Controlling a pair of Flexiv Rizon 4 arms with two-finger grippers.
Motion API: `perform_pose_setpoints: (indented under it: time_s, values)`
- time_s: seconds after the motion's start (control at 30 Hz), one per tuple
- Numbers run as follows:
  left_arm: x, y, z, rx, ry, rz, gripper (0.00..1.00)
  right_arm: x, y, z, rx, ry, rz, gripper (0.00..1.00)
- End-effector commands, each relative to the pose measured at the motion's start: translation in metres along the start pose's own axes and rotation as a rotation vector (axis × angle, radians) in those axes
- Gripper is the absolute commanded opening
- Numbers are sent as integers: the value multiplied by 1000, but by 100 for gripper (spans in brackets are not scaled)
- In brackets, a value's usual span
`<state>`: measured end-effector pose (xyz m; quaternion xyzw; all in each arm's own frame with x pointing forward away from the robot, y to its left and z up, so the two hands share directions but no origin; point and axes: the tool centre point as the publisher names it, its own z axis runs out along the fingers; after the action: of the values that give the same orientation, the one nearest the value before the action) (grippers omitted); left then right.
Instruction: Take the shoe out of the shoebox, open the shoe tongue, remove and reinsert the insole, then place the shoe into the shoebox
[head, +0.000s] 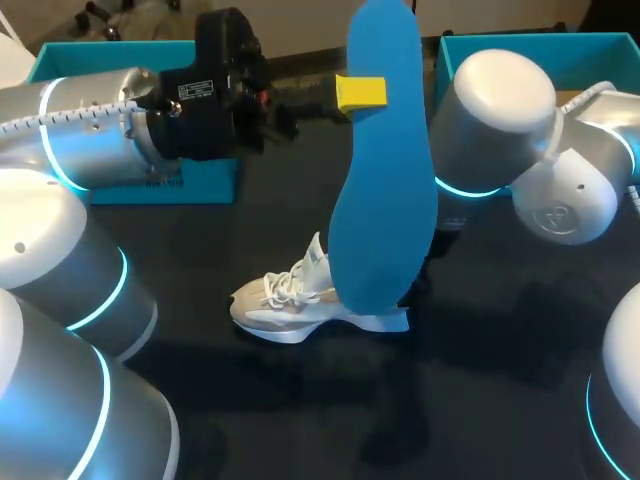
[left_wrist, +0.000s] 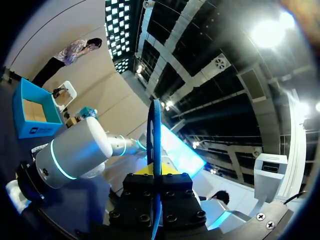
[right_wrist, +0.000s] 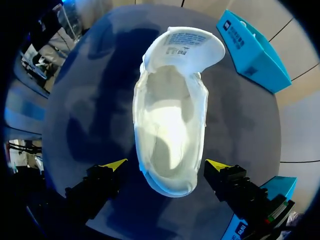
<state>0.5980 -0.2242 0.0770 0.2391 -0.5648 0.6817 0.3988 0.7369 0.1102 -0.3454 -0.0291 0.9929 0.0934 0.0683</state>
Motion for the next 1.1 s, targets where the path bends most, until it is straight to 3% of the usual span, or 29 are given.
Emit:
perform_pose_setpoints:
  time_s: [0.03, 0.43, 0.63, 1.1]
  values:
    - [5, 5, 4, 16, -3, 1, 0, 0, 2, 2, 4, -2, 1, 100]
    - [5, 5, 4, 16, -3, 1, 0, 0, 2, 2, 4, -2, 1, 100]
    - [5, 5, 4, 16, -3, 1, 0, -18, 9, -4, 7, 17, 12, 100]
    - [5, 5, 4, 16, -3, 1, 0, -47, 29, 21, -21, 40, -31, 100]
